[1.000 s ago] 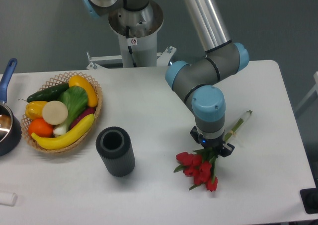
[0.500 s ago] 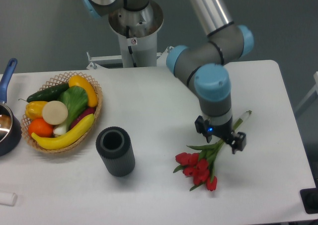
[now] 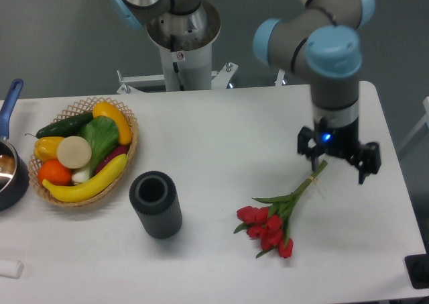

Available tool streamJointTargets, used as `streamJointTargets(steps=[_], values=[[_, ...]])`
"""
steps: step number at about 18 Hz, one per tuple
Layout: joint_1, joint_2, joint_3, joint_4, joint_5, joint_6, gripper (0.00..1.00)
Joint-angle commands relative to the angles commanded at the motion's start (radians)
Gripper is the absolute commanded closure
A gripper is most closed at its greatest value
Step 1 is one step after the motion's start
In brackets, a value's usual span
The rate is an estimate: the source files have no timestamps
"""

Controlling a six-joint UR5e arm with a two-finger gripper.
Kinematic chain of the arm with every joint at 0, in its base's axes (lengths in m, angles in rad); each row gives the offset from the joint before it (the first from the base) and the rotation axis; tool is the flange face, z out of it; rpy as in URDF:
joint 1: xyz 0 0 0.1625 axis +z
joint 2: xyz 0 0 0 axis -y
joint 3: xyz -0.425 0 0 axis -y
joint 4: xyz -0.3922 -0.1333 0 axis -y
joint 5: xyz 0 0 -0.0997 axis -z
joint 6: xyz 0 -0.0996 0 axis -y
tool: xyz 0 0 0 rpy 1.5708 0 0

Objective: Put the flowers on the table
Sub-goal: 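Raise the open gripper up away from the tulips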

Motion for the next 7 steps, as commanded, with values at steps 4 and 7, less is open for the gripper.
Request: streamJointTargets(steps=[4,7], values=[[0.068,0.054,-0.003,-0.118,-0.029,0.178,0.00],[0.104,0.077,-0.011,-0.150,-0.075,0.228,0.00]])
